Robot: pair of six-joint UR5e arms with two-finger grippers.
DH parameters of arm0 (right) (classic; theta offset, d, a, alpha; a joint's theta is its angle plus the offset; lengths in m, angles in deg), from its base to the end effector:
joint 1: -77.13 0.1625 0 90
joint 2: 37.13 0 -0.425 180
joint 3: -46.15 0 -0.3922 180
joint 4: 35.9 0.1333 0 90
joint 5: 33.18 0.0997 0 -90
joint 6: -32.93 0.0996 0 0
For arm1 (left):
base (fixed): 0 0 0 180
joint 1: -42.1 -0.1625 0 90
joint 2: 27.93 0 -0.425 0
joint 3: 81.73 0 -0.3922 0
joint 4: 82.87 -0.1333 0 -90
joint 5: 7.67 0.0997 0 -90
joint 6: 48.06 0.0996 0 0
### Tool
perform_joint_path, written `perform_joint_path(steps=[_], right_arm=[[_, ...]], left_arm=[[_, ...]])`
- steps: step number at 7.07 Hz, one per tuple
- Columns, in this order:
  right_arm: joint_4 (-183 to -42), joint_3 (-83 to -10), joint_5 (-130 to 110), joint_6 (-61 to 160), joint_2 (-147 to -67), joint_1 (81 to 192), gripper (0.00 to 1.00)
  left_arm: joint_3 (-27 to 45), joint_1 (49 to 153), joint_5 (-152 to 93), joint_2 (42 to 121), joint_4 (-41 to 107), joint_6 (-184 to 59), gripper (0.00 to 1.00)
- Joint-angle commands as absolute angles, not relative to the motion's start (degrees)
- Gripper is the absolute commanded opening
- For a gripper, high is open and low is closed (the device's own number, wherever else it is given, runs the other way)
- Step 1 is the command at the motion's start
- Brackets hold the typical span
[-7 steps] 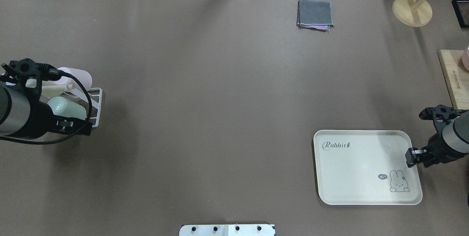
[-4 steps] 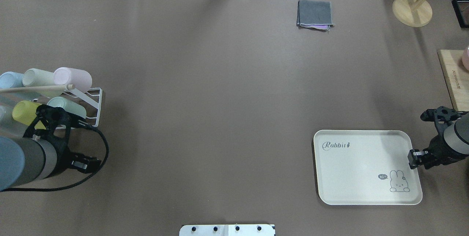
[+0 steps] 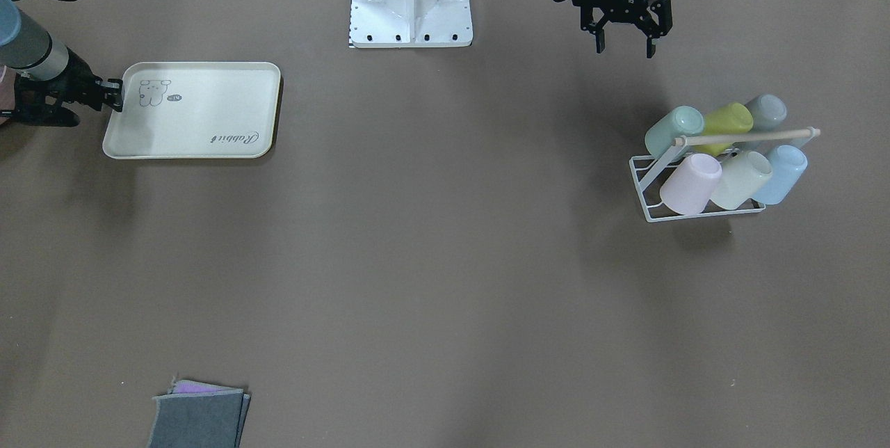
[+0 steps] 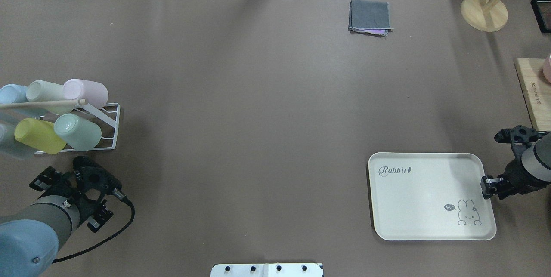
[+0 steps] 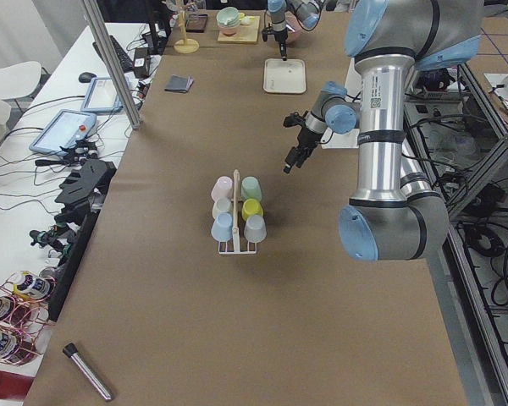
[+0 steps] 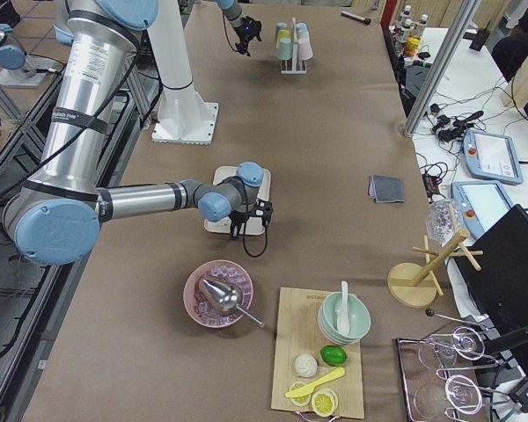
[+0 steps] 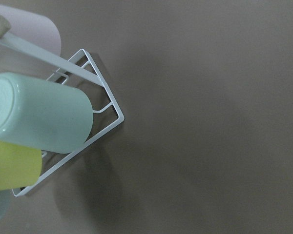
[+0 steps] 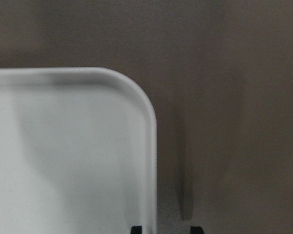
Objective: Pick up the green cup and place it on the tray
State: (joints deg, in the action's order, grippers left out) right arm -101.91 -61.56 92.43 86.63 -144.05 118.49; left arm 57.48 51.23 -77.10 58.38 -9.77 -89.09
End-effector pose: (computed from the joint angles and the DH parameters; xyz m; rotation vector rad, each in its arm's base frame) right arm -0.2452 -0.3162 0.5954 -0.2140 -0.7090 -0.0501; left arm 0.3481 -0.2264 0.3409 0.5552 0.2651 0.5840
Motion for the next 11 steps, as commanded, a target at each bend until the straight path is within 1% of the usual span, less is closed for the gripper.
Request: perform_joint_path(steps=[1, 3, 4, 5, 6, 7, 9, 10, 11], right_arm=[[-101.82, -60.91, 92.32, 86.63, -143.56, 118.44, 0.44], [-101.91, -60.73, 92.32, 86.9, -143.47, 118.44, 0.44], [-101.91, -60.81, 92.41, 87.16, -143.47, 118.52, 0.42], [-101.91, -60.81, 92.41, 87.25, -143.39, 118.44, 0.35], [-101.91, -60.81, 92.41, 87.25, -143.38, 118.44, 0.31], [-101.91, -60.81, 92.41, 87.25, -143.38, 118.44, 0.27], [-101.91, -60.64, 92.41, 87.25, -143.3, 118.44, 0.27], [-101.91, -60.81, 92.41, 87.25, -143.3, 118.44, 0.24], [-101.91, -60.81, 92.41, 87.34, -143.3, 118.52, 0.17]], left_arm=[[57.67, 50.72, -67.83, 58.12, -14.04, -70.91, 0.98], [57.4, 46.26, -58.71, 54.18, -16.16, -58.6, 0.97], [56.1, 45.1, -55.78, 53.11, -16.25, -52.78, 0.97], [52.17, 45.35, -52.88, 53.97, -15.81, -40.8, 0.97], [48.82, 45.36, -52.68, 54.76, -15.03, -33.81, 0.97], [47.74, 45.01, -52.59, 54.77, -15.02, -30.69, 0.96], [48.52, 44.83, -51.89, 55.73, -14.93, -18.32, 0.93], [48.44, 44.83, -50.4, 56.17, -14.93, -14.0, 0.93], [48.44, 44.83, -49.95, 56.18, -14.67, -13.44, 0.94]])
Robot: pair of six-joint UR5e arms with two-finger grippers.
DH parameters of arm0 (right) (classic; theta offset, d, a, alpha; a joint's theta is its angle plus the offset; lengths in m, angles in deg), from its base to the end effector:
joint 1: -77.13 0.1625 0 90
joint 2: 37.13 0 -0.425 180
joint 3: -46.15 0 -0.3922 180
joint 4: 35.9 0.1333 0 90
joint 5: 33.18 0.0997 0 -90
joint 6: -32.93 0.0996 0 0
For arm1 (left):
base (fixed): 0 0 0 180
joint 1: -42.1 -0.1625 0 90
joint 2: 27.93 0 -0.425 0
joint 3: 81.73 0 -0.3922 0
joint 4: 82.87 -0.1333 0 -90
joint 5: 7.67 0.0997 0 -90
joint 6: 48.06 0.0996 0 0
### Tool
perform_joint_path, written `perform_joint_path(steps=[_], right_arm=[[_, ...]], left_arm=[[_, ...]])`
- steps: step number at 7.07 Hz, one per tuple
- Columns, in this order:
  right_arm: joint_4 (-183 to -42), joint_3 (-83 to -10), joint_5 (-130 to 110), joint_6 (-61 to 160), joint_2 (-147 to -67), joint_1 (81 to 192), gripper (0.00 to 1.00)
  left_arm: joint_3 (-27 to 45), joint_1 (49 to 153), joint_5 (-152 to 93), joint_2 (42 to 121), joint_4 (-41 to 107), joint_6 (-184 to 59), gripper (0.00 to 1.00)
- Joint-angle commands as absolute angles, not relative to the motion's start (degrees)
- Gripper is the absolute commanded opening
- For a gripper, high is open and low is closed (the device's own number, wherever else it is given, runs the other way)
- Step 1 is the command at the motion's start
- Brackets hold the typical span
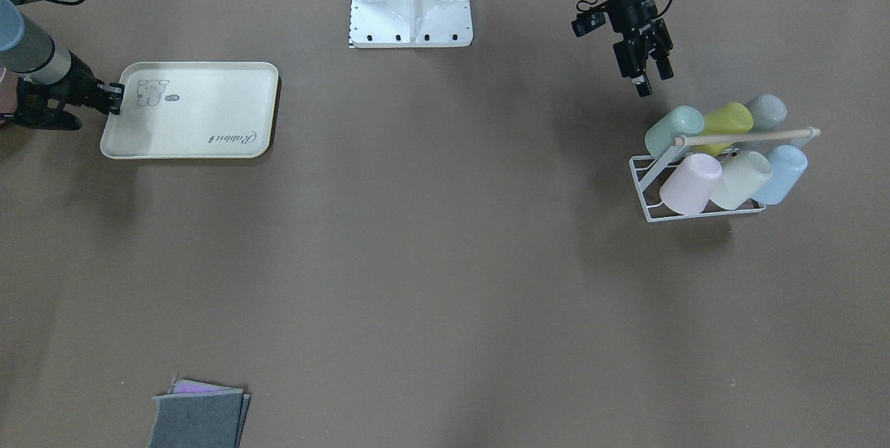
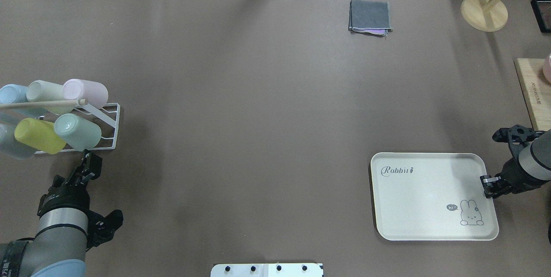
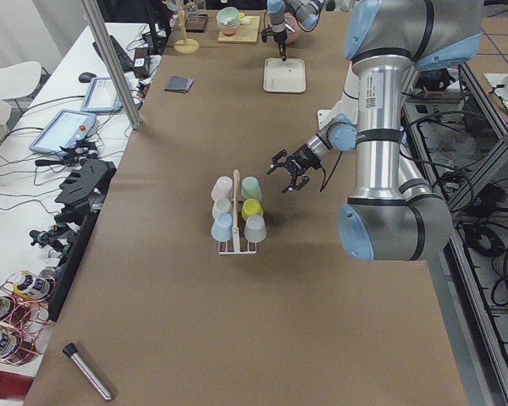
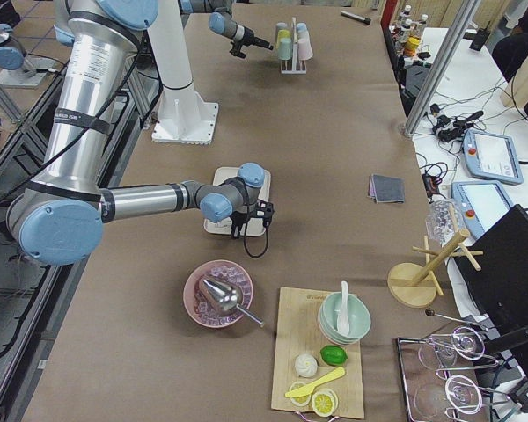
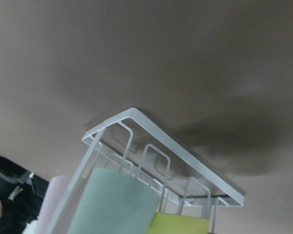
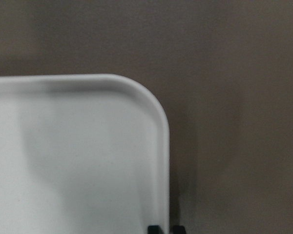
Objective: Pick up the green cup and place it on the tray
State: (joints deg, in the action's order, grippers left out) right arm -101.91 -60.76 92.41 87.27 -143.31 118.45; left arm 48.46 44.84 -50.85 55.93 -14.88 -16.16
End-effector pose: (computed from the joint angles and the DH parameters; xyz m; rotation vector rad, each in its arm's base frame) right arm -0.2493 -0.3195 0.5975 -0.2186 -0.7067 -0.0397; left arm 0.3809 -0.2244 0.4113 0.6506 -0.7387 1.8538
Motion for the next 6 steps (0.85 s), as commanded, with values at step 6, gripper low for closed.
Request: perform_joint_path(steps=[6], right_arm=[[-101.91, -60.2, 92.41, 87.34, -142.77, 118.44, 0.0]], left_arm=[[41.14, 45.27, -42.41, 56.18, -10.8, 0.36, 0.95]])
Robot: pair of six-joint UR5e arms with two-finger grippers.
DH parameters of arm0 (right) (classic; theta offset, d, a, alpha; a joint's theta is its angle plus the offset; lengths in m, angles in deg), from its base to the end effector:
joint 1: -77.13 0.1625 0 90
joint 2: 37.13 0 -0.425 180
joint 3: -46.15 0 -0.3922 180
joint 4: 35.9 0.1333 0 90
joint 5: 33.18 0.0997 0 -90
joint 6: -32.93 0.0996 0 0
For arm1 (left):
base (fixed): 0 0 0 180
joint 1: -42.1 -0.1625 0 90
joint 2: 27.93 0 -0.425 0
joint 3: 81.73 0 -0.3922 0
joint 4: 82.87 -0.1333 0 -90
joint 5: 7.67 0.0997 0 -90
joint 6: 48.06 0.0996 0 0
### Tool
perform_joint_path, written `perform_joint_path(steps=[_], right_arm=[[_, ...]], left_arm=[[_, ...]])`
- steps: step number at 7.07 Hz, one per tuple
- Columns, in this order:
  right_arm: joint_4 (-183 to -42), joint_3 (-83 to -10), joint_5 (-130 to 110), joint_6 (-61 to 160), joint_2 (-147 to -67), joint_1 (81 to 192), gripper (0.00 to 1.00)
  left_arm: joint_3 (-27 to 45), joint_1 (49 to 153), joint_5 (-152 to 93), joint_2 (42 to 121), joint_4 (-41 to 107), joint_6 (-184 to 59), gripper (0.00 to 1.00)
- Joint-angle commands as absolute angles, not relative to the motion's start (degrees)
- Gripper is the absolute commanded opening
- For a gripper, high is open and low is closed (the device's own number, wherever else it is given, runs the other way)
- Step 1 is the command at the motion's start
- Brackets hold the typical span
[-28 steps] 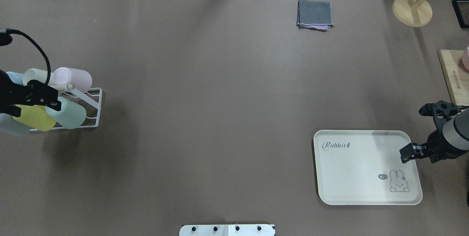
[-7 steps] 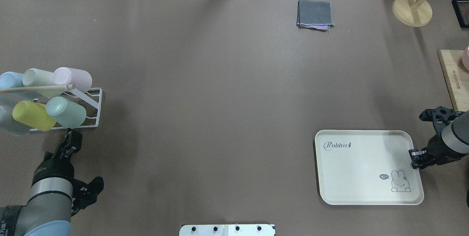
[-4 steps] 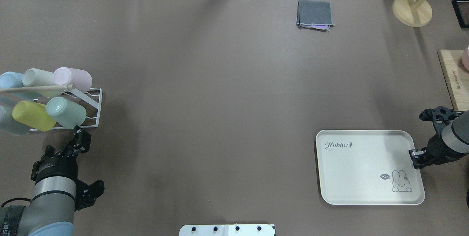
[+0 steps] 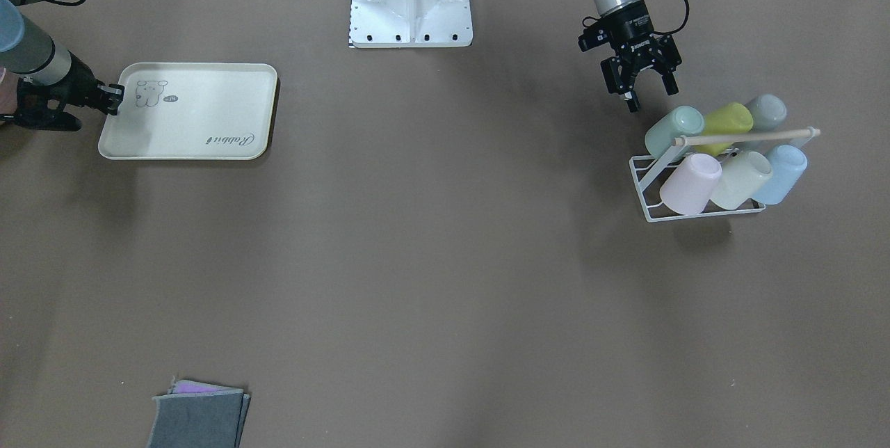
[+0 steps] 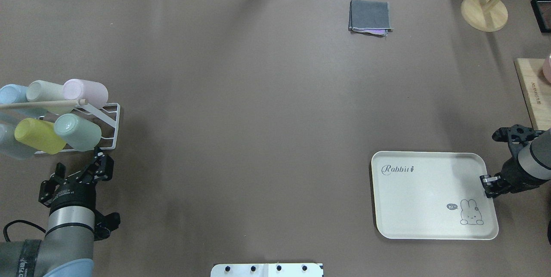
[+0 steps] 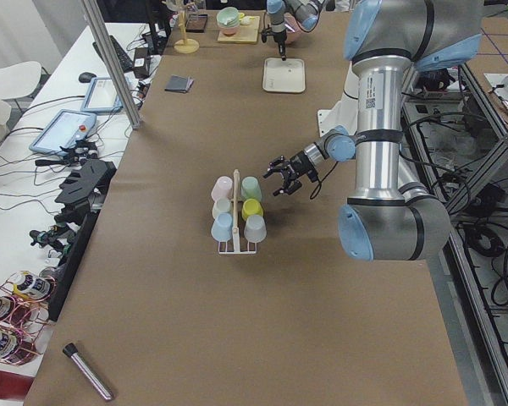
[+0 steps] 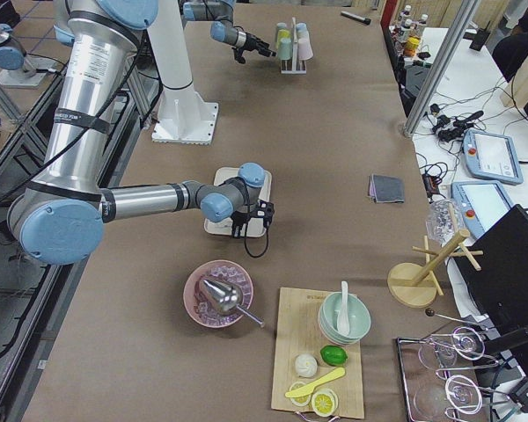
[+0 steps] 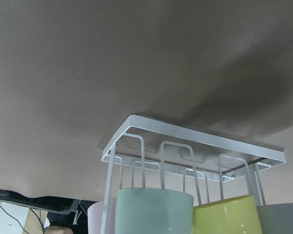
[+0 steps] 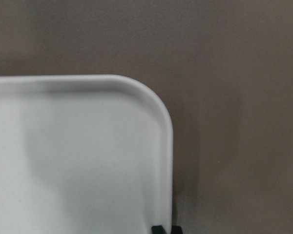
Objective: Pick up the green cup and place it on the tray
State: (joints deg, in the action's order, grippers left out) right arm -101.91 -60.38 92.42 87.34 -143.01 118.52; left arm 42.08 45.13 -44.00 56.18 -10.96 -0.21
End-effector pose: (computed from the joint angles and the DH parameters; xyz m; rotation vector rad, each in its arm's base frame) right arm -0.2505 -0.3212 0.5989 -0.2196 -0.7058 -0.0370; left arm 0.3994 -0.2350 0.4427 0.5692 -1.0182 2.0608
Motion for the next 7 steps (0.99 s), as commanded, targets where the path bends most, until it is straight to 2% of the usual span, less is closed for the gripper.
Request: perform_joint_path(steps=[1, 5, 7], right_arm=[[-101.91, -60.46, 92.5, 87.51, -142.77, 118.52, 0.0], [-101.82, -61.6, 93.82, 88.48, -142.77, 119.49, 0.0], [-101.82, -63.09, 98.01, 88.04, -143.03, 123.6, 0.0]], left_arm=[[40.88, 45.53, -42.3, 56.18, -10.71, 2.54, 0.95], [38.6, 46.15, -39.76, 55.48, -10.8, 2.91, 0.96], [37.8, 46.32, -39.05, 55.65, -10.71, 2.91, 0.96]])
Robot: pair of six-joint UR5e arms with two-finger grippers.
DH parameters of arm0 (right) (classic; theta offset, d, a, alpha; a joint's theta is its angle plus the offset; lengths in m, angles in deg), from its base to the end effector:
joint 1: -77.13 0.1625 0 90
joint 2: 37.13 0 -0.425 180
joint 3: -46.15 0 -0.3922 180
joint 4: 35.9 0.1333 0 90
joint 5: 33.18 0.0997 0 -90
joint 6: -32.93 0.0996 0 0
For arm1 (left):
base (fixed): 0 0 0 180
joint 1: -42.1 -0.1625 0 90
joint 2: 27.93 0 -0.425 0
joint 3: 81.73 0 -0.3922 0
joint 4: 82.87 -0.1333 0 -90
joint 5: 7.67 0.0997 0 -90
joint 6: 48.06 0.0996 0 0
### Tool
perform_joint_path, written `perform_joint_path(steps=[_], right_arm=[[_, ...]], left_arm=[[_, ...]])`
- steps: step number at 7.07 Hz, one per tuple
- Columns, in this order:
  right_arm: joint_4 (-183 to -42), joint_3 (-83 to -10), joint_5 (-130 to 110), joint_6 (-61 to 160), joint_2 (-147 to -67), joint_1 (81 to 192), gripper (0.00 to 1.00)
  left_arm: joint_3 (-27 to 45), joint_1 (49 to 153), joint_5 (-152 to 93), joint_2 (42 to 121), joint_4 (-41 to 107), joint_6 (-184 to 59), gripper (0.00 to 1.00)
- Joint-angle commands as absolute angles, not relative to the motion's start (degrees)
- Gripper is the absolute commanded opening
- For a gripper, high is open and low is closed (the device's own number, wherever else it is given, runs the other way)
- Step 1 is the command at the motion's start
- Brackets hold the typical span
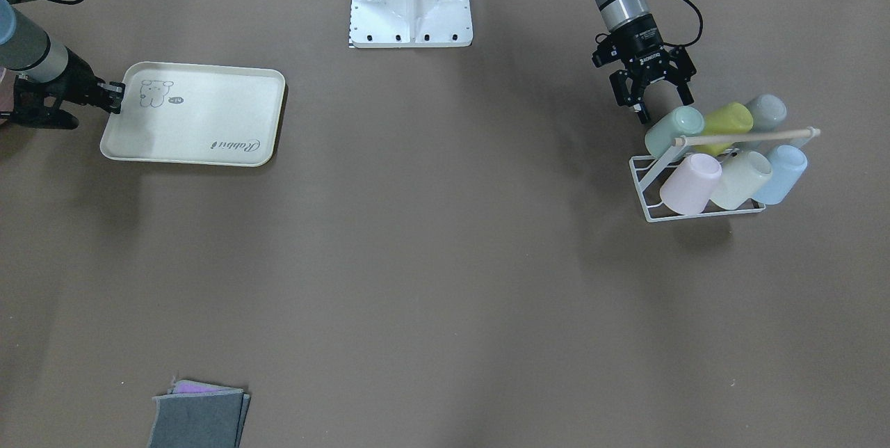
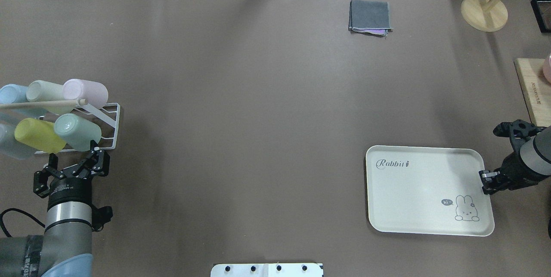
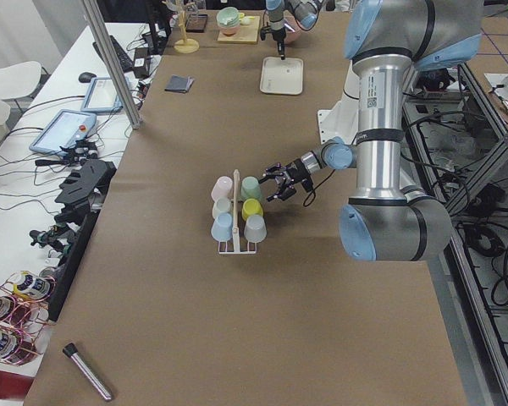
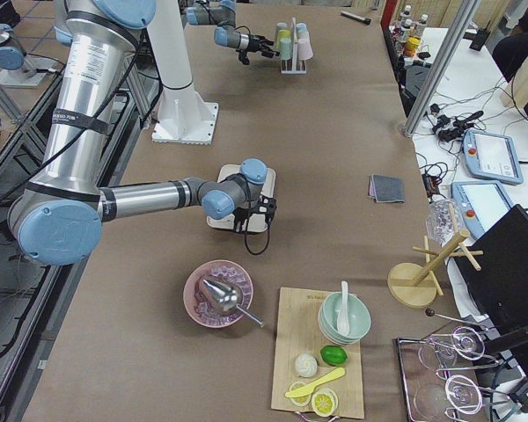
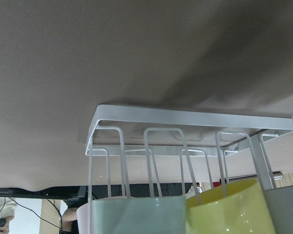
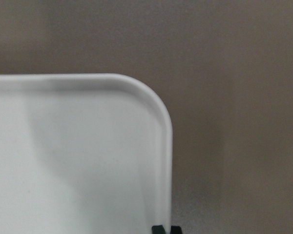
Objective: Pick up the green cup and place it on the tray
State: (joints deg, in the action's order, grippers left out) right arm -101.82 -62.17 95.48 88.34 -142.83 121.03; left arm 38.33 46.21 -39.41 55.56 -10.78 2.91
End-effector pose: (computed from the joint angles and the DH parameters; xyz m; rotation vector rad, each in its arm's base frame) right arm -0.2395 -0.3291 0.5784 -0.2292 -0.7652 -0.0034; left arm 0.3990 -0.2472 0.4704 0.4857 -1.1719 2.0859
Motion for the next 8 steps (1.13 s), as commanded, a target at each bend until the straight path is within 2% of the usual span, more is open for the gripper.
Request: perform_joint_path(steps=[1, 3, 5, 8], right_arm=[[-101.3, -63.53, 100.73, 87.61, -143.21, 125.54, 0.0], [-98.14, -63.54, 105.66, 87.51, -143.56, 128.09, 0.0], [-96.64, -63.45, 109.71, 85.95, -143.65, 130.12, 0.0], [-96.55, -63.54, 114.37, 83.13, -143.83, 133.02, 0.0]], left_arm=[[37.63, 46.67, -38.62, 55.65, -10.71, 3.0, 0.96], [37.1, 49.04, -37.3, 57.75, -10.54, 7.02, 0.96], [33.08, 50.89, -36.51, 61.87, -10.45, 7.75, 0.96], [30.87, 50.89, -36.5, 61.28, -6.23, 7.23, 0.97]])
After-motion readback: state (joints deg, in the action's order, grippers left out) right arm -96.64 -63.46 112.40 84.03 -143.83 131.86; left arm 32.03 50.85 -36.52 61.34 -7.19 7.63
